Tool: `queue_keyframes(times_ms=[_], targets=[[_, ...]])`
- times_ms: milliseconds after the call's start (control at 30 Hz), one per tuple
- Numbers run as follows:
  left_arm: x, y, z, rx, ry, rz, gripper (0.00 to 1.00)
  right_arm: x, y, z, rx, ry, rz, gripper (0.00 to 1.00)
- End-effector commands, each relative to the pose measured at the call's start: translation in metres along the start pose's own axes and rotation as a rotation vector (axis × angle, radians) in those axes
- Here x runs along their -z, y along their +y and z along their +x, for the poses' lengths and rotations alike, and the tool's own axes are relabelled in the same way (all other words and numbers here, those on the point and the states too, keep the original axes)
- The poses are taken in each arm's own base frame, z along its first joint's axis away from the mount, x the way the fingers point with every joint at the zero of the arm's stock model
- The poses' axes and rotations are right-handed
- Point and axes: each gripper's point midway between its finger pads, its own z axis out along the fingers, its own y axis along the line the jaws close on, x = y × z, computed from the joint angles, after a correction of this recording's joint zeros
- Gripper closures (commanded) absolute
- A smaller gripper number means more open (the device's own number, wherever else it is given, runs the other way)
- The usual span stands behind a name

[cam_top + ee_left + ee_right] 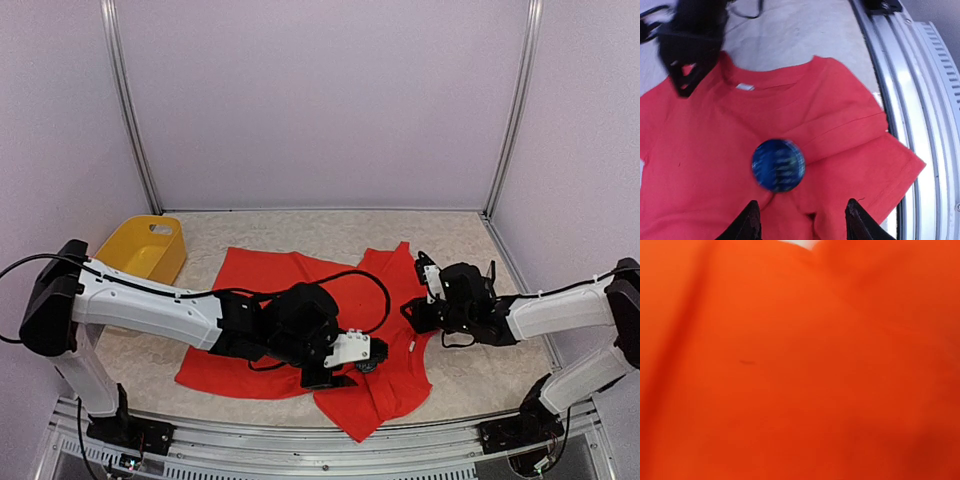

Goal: Pin the brooch onto the clothing

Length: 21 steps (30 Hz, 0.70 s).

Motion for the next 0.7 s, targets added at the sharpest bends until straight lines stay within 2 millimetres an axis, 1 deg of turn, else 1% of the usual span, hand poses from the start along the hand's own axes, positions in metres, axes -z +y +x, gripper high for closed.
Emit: queue_keyframes(times_ms=[0,33,100,133,167,233,267,300,367,433,500,567,600,667], targets=[[0.062,0.108,0.033,0.668,-0.229,-0.275,0.50,-0.018,-0.041,0.033,-0.065,0.213,0.181,0.78],[0.068,0.122,0.054,0.816,-0.246,-0.333,0.54,-0.022,-0.045,0.036,-0.072,0.236,0.196,0.80],[0.066,0.132,0.105,1.017,-0.185,-0.429,0.60,-0.031,-0.056,0.038,-0.081,0.274,0.224,0.83],[0.061,0.134,0.137,1.106,-0.114,-0.488,0.61,-0.036,-0.060,0.038,-0.079,0.286,0.236,0.83],[0.060,0.135,0.165,1.181,-0.055,-0.537,0.61,-0.040,-0.067,0.038,-0.075,0.308,0.253,0.83],[0.057,0.135,0.219,1.308,0.055,-0.608,0.61,-0.053,-0.075,0.030,-0.057,0.326,0.267,0.83],[0.056,0.134,0.247,1.363,0.106,-0.642,0.61,-0.060,-0.083,0.027,-0.054,0.338,0.278,0.83],[0.057,0.136,0.268,1.403,0.136,-0.677,0.62,-0.067,-0.090,0.024,-0.050,0.350,0.285,0.84],[0.062,0.144,0.301,1.456,0.170,-0.741,0.63,-0.085,-0.102,0.015,-0.032,0.365,0.301,0.85],[0.071,0.158,0.320,1.476,0.170,-0.803,0.64,-0.102,-0.112,-0.003,-0.005,0.357,0.311,0.85],[0.077,0.175,0.327,1.473,0.151,-0.833,0.64,-0.118,-0.119,-0.023,0.035,0.351,0.324,0.84],[0.083,0.189,0.328,1.447,0.130,-0.856,0.64,-0.130,-0.120,-0.044,0.088,0.353,0.329,0.84],[0.084,0.196,0.327,1.427,0.122,-0.865,0.63,-0.134,-0.119,-0.057,0.112,0.349,0.329,0.84],[0.089,0.209,0.324,1.383,0.126,-0.890,0.61,-0.133,-0.112,-0.080,0.158,0.337,0.331,0.84]])
